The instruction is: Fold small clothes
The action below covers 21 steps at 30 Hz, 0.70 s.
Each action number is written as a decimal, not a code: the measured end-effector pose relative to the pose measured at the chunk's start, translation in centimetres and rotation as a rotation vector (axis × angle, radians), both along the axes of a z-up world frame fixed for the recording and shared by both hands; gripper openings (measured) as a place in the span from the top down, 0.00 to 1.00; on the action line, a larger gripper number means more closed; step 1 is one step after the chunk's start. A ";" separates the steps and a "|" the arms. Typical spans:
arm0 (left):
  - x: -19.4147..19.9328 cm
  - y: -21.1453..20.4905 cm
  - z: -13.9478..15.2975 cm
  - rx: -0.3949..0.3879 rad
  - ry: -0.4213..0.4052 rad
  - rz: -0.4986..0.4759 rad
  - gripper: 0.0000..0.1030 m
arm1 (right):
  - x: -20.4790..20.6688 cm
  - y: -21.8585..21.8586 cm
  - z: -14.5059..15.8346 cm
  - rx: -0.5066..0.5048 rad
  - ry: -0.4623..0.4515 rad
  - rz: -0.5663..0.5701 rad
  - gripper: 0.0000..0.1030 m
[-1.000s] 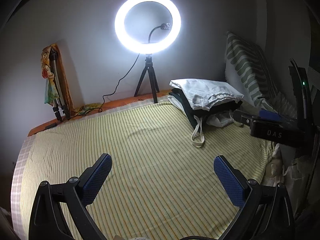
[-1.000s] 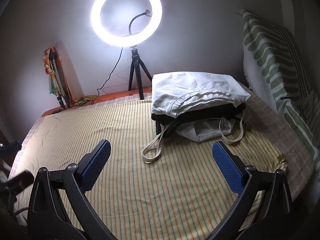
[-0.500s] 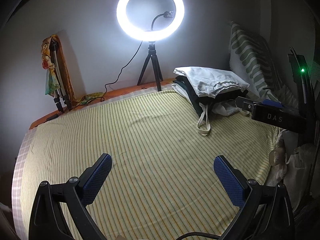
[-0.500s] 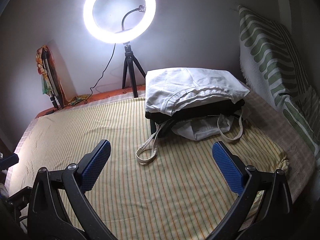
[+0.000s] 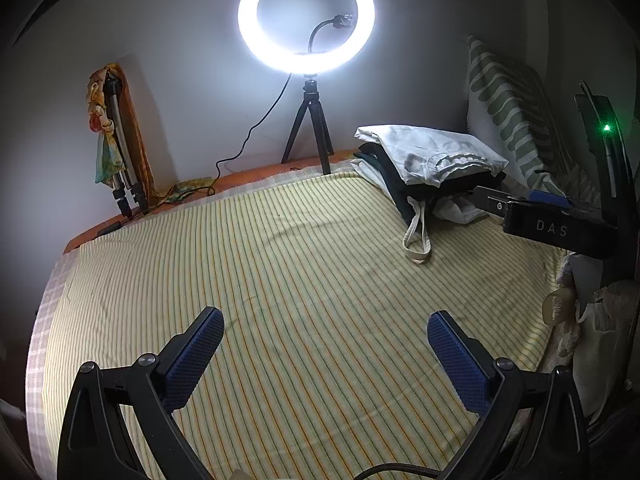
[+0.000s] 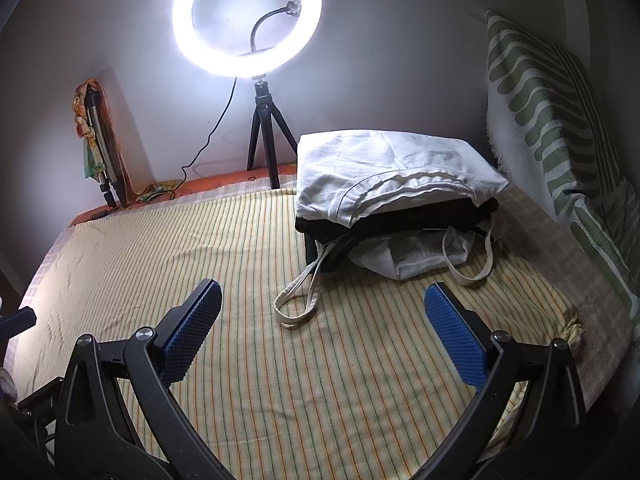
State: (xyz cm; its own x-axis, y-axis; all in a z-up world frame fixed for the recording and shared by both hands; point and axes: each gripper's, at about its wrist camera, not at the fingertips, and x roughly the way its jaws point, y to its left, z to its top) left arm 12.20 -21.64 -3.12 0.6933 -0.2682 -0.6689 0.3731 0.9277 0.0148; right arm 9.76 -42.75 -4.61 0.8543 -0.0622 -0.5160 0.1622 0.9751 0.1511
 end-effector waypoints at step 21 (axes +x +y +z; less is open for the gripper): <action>-0.2 -0.4 0.2 -0.005 -0.016 0.003 0.00 | -0.2 0.6 0.1 -0.023 -0.011 0.016 0.00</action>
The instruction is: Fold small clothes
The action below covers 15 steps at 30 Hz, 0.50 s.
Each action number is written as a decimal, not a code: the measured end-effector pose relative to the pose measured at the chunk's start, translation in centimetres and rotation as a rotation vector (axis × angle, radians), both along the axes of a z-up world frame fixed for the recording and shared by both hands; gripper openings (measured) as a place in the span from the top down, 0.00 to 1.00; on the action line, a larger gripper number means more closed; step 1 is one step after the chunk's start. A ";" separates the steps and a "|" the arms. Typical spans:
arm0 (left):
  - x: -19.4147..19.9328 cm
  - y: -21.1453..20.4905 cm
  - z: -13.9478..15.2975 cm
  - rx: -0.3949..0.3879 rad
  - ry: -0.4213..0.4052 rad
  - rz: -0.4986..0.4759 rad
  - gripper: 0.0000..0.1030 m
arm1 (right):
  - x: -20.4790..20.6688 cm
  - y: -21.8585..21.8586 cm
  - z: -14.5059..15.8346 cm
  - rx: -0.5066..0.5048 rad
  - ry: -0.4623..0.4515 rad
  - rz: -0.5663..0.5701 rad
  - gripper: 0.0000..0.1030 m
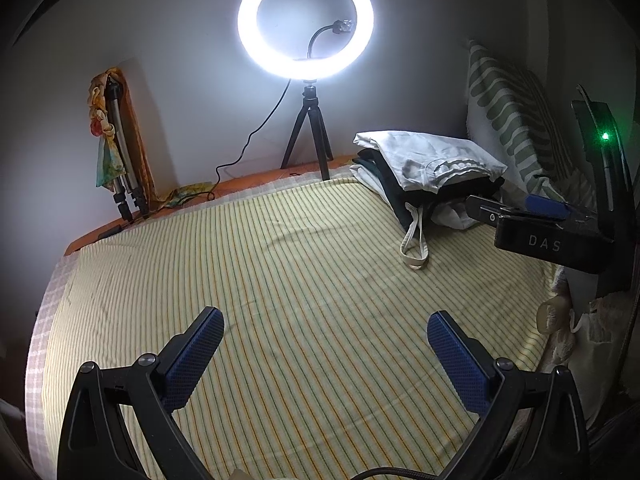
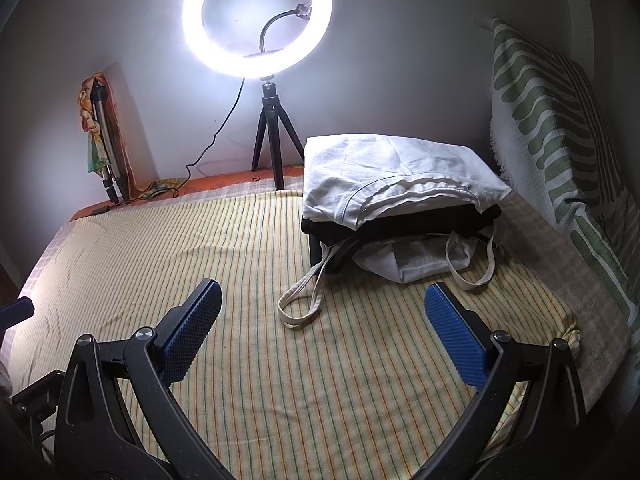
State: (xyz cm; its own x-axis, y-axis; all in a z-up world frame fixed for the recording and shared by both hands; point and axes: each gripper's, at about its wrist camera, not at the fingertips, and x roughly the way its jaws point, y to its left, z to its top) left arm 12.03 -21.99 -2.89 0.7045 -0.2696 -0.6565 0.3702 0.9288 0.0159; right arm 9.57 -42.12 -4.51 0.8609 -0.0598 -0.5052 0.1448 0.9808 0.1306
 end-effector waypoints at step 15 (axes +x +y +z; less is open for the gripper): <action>0.0 -0.1 0.1 -0.003 -0.005 0.000 0.00 | 0.1 0.3 -0.1 -0.009 0.002 0.013 0.00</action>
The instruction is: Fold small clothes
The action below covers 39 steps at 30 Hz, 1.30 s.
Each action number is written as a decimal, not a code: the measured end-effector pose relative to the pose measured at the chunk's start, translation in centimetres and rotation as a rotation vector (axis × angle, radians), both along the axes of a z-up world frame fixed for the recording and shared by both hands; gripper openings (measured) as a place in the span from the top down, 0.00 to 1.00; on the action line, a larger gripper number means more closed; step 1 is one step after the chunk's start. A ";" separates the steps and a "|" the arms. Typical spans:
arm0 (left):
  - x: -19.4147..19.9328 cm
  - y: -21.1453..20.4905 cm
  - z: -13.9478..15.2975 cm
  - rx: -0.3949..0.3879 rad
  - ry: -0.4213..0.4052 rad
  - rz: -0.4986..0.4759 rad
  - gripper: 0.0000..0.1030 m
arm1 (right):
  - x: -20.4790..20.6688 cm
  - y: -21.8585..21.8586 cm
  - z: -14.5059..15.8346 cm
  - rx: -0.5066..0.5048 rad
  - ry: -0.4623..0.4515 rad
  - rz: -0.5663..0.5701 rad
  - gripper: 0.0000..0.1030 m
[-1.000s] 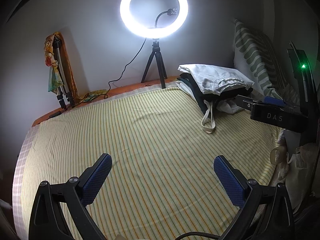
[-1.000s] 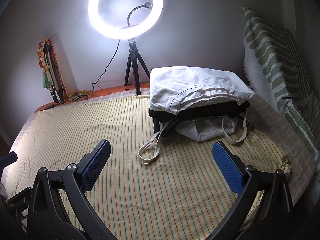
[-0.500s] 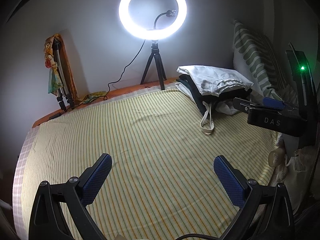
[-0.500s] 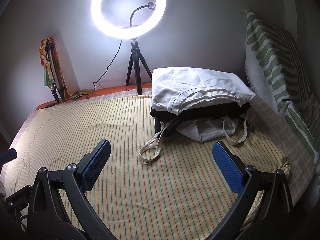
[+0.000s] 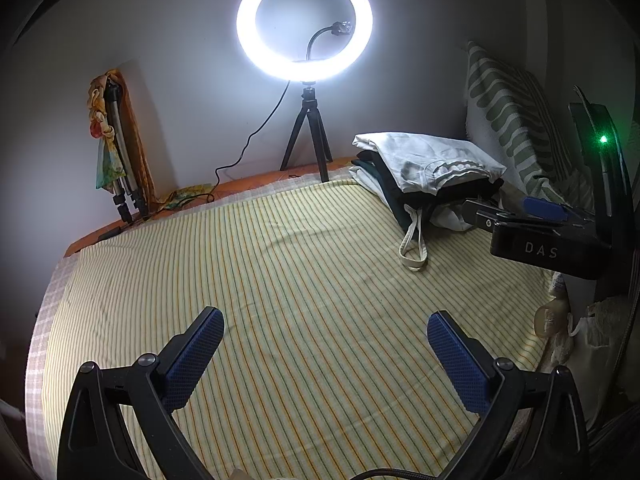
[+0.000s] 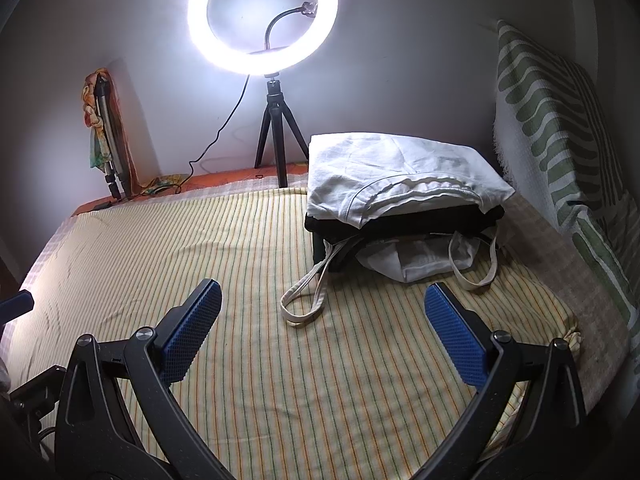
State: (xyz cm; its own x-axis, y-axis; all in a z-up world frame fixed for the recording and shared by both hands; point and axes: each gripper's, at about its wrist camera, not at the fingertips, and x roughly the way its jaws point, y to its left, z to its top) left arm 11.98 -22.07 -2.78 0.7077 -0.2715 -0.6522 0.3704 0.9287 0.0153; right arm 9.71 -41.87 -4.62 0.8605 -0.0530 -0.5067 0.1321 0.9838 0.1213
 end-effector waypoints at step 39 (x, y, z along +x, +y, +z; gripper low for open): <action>-0.1 -0.6 0.3 0.010 -0.015 0.002 0.00 | 0.1 0.4 -0.3 -0.003 0.006 0.012 0.00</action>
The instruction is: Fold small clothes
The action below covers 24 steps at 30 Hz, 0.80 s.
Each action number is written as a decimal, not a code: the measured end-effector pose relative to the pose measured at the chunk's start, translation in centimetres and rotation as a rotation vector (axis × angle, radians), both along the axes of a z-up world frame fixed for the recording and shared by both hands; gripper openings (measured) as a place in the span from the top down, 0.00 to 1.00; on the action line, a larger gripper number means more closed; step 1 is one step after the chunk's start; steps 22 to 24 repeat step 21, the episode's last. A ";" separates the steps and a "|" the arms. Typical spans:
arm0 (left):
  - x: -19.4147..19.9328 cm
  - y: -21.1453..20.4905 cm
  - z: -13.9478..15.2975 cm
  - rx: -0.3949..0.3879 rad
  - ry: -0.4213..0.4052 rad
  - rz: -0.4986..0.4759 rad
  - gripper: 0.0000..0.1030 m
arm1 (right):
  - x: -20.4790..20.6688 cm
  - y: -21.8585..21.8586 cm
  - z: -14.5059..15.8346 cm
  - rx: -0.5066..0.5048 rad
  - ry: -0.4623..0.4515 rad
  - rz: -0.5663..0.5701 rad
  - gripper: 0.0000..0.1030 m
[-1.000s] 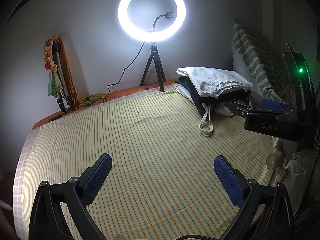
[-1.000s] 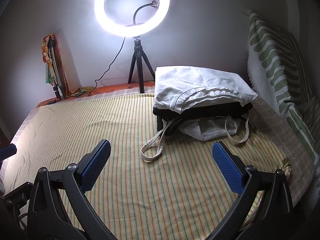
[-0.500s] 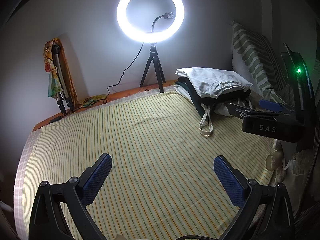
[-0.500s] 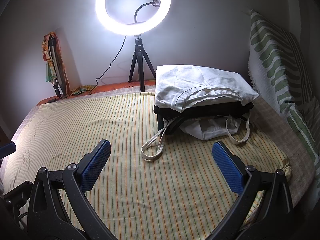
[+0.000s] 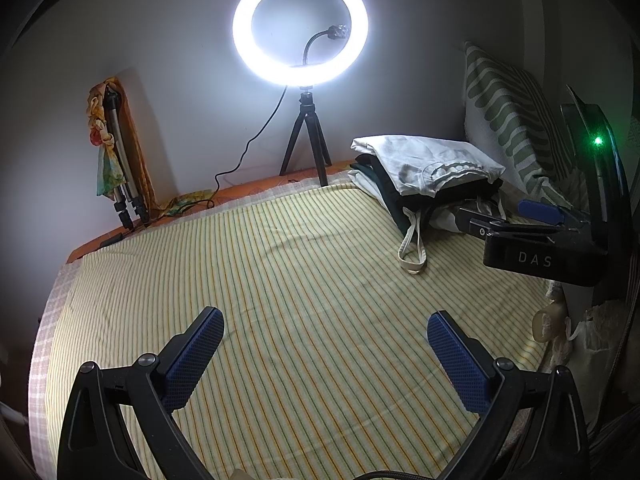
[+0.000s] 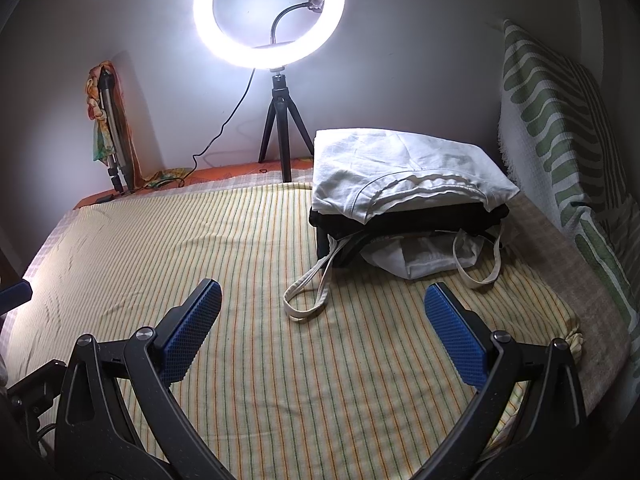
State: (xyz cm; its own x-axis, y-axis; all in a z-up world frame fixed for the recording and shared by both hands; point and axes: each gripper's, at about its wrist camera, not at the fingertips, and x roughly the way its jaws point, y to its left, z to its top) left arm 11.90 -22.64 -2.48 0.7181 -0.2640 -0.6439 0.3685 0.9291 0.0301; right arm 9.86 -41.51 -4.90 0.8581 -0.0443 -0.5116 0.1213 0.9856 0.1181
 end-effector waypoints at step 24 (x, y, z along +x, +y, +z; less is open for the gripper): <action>-0.5 -1.2 -0.4 0.024 -0.026 -0.028 0.00 | -0.1 0.0 -0.2 -0.007 0.008 0.009 0.00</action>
